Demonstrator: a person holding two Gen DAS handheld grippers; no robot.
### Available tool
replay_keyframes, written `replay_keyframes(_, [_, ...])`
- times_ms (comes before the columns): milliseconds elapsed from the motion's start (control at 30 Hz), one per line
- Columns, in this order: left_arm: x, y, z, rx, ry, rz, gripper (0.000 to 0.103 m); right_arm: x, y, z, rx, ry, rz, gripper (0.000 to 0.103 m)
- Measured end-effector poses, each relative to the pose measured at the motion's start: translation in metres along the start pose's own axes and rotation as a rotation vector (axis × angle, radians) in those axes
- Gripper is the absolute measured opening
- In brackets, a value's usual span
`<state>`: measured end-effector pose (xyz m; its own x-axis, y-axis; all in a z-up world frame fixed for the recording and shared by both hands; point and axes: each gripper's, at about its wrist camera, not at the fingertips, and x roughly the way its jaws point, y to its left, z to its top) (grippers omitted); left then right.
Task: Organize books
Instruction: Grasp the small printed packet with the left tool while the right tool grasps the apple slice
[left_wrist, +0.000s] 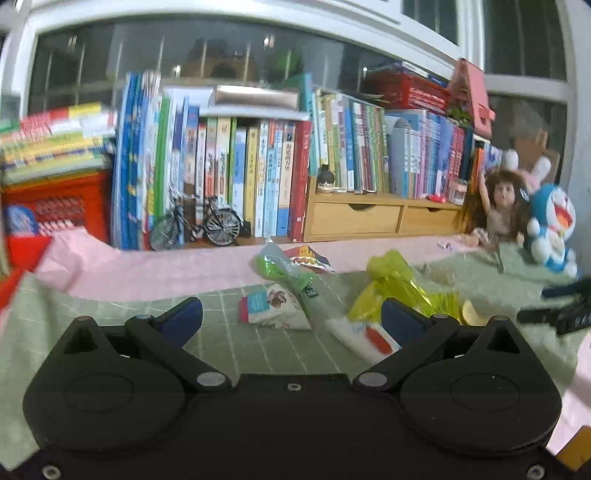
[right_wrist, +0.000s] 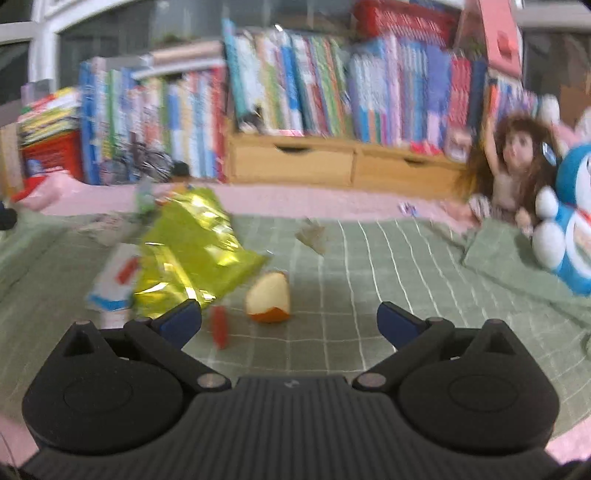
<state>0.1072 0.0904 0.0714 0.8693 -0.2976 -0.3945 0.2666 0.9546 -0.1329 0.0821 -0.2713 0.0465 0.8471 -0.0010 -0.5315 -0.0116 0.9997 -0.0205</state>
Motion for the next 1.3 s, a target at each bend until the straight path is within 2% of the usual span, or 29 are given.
replay_keyframes(133, [0.043, 0.02, 0.004, -0.076, 0.059, -0.037, 0.103, 0.025, -0.005, -0.002, 0.049, 0.032, 0.007, 0.103])
replay_keyframes(233, [0.074, 0.024, 0.006, -0.073, 0.124, -0.013, 0.103, 0.039, -0.003, -0.003, 0.038, 0.03, 0.016, 0.103])
replay_keyframes(400, [0.109, 0.024, 0.003, -0.047, 0.147, 0.022, 0.1, 0.06, 0.007, 0.001, -0.021, 0.044, -0.008, 0.093])
replay_keyframes(567, [0.128, 0.014, 0.0, -0.024, 0.148, 0.016, 0.099, 0.073, 0.012, 0.001, -0.039, 0.062, 0.011, 0.085])
replay_keyframes(733, [0.148, 0.004, -0.006, 0.021, 0.181, 0.04, 0.097, 0.08, 0.009, -0.003, -0.03, 0.069, 0.022, 0.07])
replay_keyframes(800, [0.154, 0.004, -0.007, 0.019, 0.217, 0.032, 0.086, 0.077, 0.007, -0.004, -0.026, 0.059, 0.053, 0.055])
replay_keyframes(900, [0.156, 0.01, -0.006, -0.023, 0.214, 0.023, 0.071, 0.075, 0.01, -0.005, -0.053, 0.051, 0.068, 0.047])
replay_keyframes(967, [0.156, 0.014, -0.006, -0.043, 0.212, 0.023, 0.067, 0.074, 0.012, -0.006, -0.066, 0.044, 0.072, 0.043])
replay_keyframes(1167, [0.153, 0.016, -0.008, -0.034, 0.213, 0.005, 0.051, 0.071, 0.011, -0.007, -0.063, 0.037, 0.081, 0.041])
replay_keyframes(1300, [0.15, 0.009, -0.008, 0.001, 0.205, 0.014, 0.05, 0.067, 0.007, -0.007, -0.044, 0.039, 0.099, 0.041])
